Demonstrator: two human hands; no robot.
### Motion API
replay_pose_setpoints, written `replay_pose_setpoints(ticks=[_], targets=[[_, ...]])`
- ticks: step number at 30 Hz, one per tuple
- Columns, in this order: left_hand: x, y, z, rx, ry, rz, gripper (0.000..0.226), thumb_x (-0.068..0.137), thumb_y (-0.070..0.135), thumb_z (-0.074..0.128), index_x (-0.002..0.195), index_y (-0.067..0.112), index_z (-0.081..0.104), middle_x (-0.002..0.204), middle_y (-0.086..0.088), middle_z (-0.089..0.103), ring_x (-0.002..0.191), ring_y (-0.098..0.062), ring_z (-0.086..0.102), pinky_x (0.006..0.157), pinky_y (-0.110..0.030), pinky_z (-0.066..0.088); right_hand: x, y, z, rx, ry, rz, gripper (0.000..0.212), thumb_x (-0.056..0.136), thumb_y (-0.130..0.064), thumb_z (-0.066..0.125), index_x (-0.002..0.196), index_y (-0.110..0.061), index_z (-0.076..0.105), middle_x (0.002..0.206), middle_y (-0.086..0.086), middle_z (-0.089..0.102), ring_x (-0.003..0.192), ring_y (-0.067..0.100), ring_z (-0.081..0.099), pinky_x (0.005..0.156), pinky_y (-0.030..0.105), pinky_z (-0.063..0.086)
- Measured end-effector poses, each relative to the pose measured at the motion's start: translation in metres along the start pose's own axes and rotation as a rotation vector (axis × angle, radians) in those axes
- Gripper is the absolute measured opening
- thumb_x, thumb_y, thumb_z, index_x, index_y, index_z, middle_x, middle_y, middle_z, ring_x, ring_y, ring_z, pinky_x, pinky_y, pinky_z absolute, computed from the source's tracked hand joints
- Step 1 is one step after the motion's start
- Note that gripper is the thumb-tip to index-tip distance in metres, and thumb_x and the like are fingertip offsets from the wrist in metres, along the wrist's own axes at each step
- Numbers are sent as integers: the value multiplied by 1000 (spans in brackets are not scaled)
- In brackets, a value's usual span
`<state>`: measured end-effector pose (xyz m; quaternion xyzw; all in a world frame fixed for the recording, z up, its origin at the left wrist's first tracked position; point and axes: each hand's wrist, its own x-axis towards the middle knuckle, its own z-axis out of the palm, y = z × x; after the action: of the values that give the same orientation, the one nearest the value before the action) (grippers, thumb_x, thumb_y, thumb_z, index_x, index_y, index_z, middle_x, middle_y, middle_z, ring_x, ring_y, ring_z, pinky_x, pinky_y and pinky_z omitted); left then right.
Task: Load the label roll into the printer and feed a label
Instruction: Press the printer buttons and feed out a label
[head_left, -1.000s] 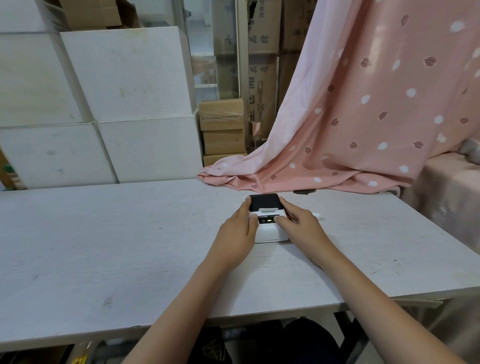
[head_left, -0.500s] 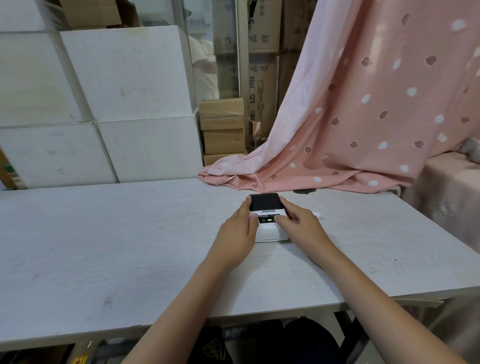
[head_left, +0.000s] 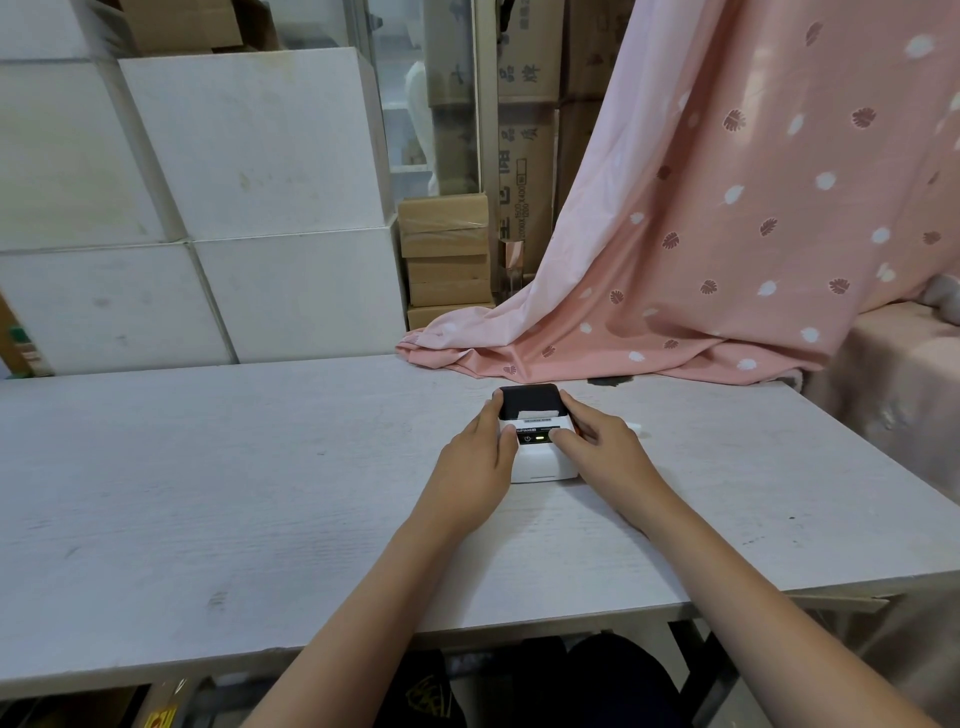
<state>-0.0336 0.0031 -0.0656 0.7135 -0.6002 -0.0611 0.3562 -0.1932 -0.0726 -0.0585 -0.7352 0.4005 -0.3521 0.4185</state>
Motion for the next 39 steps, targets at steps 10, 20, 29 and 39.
replay_pose_setpoints(ticks=[10,20,29,39], targets=[[0,0,0,-12,-4,-5,55,107,35,28,159,19,21,137,-13,58,113,-32,59,90,-42,46,1,1,0,-9,-8,-35,54,94,-17,59,145,-33,59,134,25,61,127,38,55,111,50,43],[0,-1,0,-14,-7,-4,55,107,35,28,159,19,21,138,-14,58,113,-33,59,90,-42,46,2,3,-1,-19,-13,-31,59,91,-23,58,148,-37,55,131,22,64,124,37,57,109,48,45],[0,-2,1,-34,-2,-13,55,107,36,28,159,22,21,130,-11,62,104,-28,62,81,-35,44,-4,-10,1,34,-28,-62,53,88,-28,56,97,-80,58,121,24,67,116,40,59,89,39,50],[1,-1,1,-38,-4,-17,55,107,35,29,159,21,22,126,-10,63,102,-26,61,77,-34,41,1,-3,2,21,-41,-73,45,90,-34,57,121,-67,61,125,22,66,120,40,60,103,58,47]])
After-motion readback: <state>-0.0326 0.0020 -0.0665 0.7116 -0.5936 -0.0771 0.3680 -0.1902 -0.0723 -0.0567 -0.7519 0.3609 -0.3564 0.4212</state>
